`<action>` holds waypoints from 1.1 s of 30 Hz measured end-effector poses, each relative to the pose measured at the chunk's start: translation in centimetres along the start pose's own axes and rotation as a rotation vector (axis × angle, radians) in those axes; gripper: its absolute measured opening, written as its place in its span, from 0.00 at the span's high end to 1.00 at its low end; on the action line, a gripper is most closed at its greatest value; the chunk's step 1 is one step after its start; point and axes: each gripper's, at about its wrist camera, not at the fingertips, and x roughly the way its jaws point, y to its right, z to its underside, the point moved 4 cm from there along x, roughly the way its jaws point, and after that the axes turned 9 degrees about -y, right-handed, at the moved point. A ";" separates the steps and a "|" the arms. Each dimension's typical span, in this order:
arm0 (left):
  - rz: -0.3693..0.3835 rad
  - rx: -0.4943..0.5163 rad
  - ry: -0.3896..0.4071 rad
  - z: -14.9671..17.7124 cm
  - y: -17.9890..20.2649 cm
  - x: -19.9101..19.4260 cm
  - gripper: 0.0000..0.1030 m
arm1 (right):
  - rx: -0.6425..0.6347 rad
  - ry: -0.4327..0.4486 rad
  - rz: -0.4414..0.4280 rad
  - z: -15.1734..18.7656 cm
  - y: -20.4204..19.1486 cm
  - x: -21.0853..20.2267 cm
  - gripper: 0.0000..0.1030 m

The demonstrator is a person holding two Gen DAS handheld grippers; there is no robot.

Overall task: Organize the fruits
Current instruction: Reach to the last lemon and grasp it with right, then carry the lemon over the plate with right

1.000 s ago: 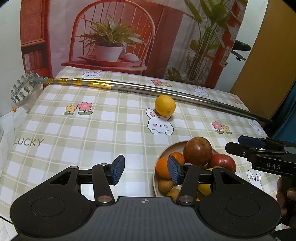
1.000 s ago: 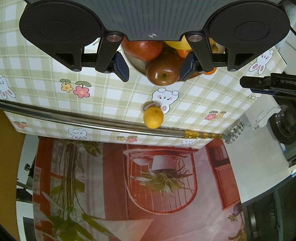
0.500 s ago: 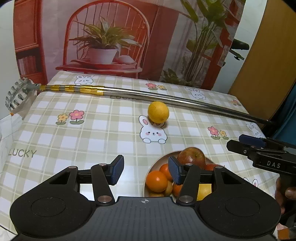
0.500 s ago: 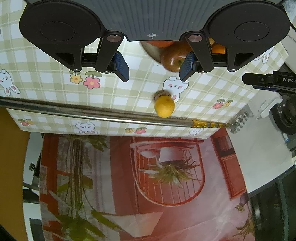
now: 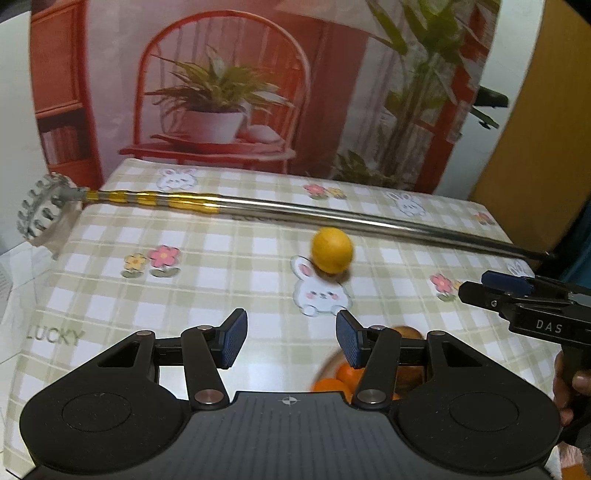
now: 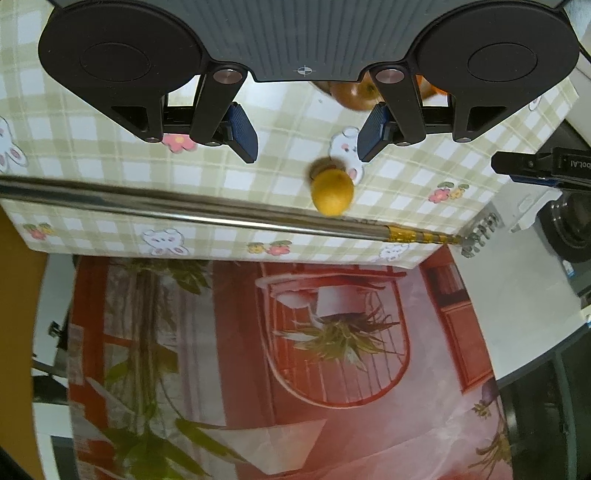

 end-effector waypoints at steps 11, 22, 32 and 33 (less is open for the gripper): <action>-0.044 -0.137 -0.001 0.2 -5.7 0.0 0.46 | -0.106 -0.046 -0.099 -5.9 -4.2 7.8 0.45; 0.009 -0.203 -0.032 1.4 -8.1 2.1 0.46 | -0.128 -0.244 0.022 -7.0 -4.9 17.9 0.45; 0.030 -0.243 -0.037 2.1 -9.0 2.5 0.46 | -0.131 -0.318 0.059 -6.7 -4.5 20.4 0.51; 0.031 -0.245 -0.036 2.1 -9.0 2.5 0.46 | -0.131 -0.319 0.058 -6.7 -4.5 20.3 0.51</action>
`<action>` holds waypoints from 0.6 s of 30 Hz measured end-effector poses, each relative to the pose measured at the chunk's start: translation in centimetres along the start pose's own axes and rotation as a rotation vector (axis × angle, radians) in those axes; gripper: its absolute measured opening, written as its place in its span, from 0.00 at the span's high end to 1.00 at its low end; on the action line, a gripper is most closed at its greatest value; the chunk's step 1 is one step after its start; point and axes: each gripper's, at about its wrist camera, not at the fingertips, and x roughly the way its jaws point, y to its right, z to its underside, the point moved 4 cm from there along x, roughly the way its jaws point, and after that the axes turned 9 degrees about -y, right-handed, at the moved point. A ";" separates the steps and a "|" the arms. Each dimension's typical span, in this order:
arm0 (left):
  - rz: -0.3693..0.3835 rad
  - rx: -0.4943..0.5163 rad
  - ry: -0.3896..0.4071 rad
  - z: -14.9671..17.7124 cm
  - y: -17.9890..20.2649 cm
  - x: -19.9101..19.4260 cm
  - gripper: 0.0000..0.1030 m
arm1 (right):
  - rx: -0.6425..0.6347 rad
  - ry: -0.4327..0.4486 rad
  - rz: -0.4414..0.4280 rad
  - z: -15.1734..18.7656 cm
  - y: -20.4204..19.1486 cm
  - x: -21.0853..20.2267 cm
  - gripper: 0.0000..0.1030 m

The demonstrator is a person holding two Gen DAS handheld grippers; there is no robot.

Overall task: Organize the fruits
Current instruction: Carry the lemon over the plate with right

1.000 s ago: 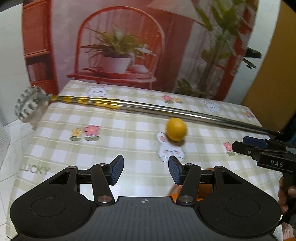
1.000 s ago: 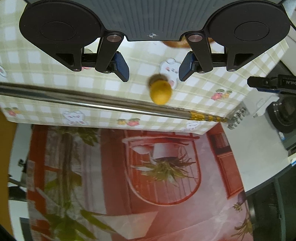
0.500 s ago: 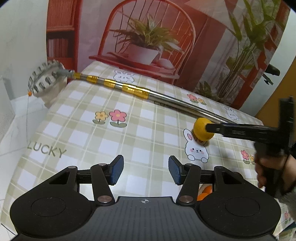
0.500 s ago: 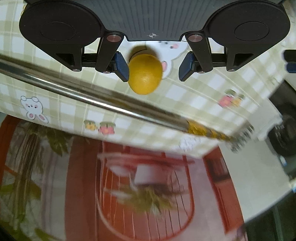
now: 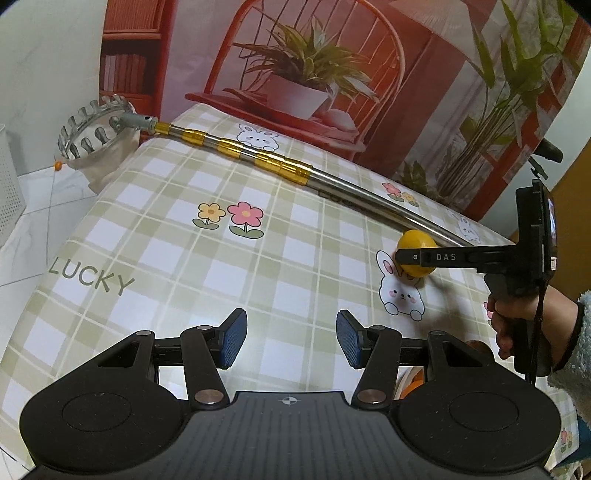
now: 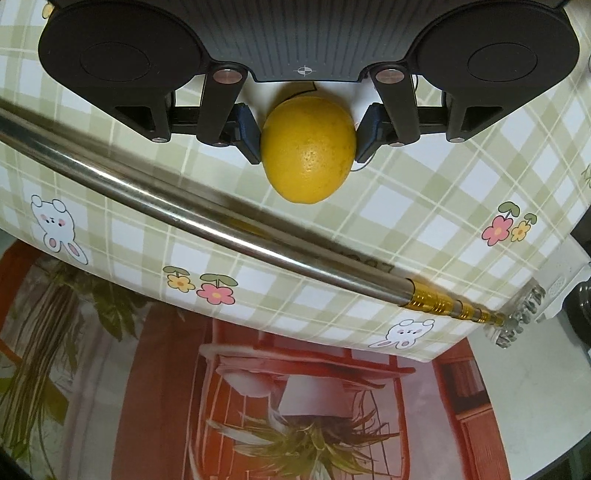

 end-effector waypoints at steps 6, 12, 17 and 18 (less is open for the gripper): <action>0.018 0.008 0.005 0.4 0.3 -0.4 0.46 | 0.011 0.039 -0.009 1.0 0.0 -2.2 0.52; 0.040 0.031 0.003 1.1 1.3 -0.9 0.46 | 0.020 0.116 -0.079 3.0 -0.6 -7.1 0.52; 0.056 0.055 0.011 1.6 2.2 -1.7 0.46 | 0.019 0.132 -0.138 5.6 -1.6 -10.7 0.52; 0.058 0.059 0.013 1.7 2.4 -1.9 0.46 | 0.009 0.137 -0.140 6.3 -2.0 -11.4 0.52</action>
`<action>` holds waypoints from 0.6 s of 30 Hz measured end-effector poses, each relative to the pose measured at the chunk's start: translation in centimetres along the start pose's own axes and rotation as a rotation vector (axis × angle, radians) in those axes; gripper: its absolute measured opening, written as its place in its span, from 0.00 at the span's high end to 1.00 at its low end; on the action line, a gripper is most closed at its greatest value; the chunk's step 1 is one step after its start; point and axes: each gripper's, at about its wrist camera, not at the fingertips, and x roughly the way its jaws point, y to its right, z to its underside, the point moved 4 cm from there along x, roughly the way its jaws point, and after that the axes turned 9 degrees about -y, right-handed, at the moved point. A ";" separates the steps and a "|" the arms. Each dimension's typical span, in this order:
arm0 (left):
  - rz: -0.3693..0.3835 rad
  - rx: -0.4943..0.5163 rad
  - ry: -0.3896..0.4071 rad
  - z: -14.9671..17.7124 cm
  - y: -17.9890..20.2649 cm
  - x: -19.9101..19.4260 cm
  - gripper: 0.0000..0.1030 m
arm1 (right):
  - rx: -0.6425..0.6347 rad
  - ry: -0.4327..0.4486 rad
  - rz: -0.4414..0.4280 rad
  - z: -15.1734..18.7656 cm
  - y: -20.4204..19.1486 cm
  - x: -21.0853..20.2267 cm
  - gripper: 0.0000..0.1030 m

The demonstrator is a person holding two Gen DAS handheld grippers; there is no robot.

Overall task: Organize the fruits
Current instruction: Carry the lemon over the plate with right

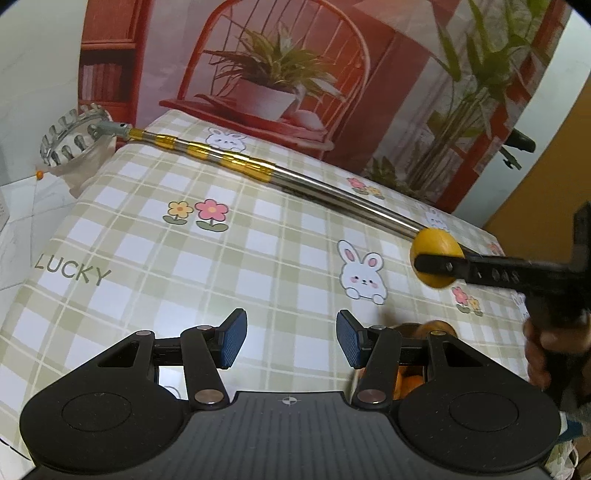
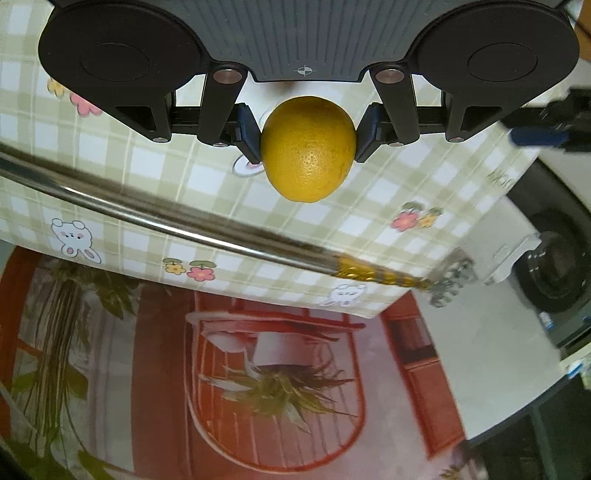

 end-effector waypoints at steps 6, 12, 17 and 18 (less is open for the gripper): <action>0.014 0.023 -0.004 1.0 0.8 -0.7 0.45 | -0.002 -0.014 -0.045 4.0 -2.6 -2.3 0.52; 0.016 0.044 -0.006 1.6 1.1 -1.3 0.45 | 0.021 -0.077 -0.094 7.6 -4.5 -2.5 0.52; 0.020 0.044 -0.004 2.0 1.2 -1.6 0.45 | -0.017 -0.104 -0.086 8.4 -5.6 -2.5 0.52; 0.021 0.044 -0.004 2.1 1.2 -1.6 0.45 | -0.030 -0.111 -0.080 8.4 -5.8 -2.5 0.52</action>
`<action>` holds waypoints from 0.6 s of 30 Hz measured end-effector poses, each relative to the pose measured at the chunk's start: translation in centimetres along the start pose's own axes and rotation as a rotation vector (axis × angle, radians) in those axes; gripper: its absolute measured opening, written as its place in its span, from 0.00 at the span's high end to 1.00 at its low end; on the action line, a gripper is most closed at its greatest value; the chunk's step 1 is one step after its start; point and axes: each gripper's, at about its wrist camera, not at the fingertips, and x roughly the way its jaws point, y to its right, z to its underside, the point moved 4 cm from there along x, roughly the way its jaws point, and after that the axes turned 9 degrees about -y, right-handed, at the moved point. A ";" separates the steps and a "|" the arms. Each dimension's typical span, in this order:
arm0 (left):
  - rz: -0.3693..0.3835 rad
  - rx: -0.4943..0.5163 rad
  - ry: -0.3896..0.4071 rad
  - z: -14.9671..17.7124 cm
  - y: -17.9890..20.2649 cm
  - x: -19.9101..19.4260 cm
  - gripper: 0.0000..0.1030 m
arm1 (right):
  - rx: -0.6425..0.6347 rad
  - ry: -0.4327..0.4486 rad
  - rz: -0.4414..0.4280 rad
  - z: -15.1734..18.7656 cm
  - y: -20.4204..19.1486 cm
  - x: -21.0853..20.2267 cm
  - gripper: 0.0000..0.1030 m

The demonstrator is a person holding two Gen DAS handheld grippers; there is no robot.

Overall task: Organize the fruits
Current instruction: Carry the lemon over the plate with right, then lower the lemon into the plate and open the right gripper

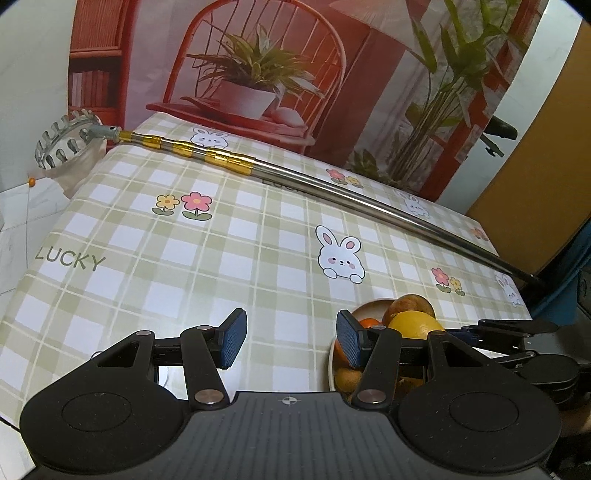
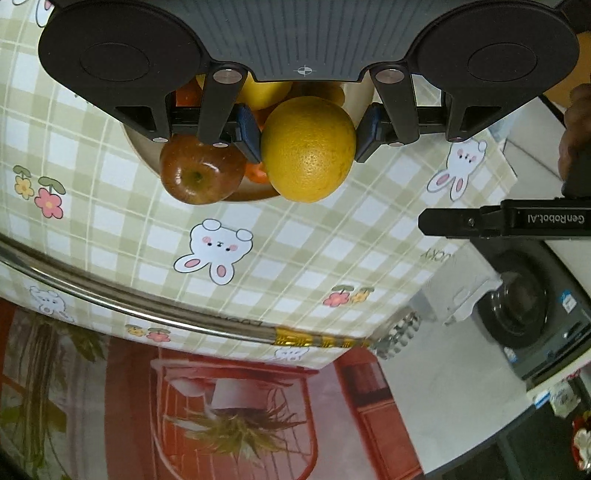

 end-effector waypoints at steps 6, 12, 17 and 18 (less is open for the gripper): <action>0.009 -0.001 0.006 0.2 0.2 -0.2 0.45 | -0.051 -0.065 0.017 0.5 -1.0 0.8 0.52; 0.013 -0.004 0.002 0.3 0.1 0.0 0.45 | -0.036 -0.092 0.015 0.7 -0.9 1.7 0.51; 0.013 -0.010 0.002 0.4 0.0 -0.1 0.45 | -0.031 -0.080 0.036 0.4 -0.8 1.7 0.50; 0.013 -0.011 0.002 0.4 0.1 -0.1 0.45 | -0.032 -0.079 0.039 0.4 -0.8 1.7 0.50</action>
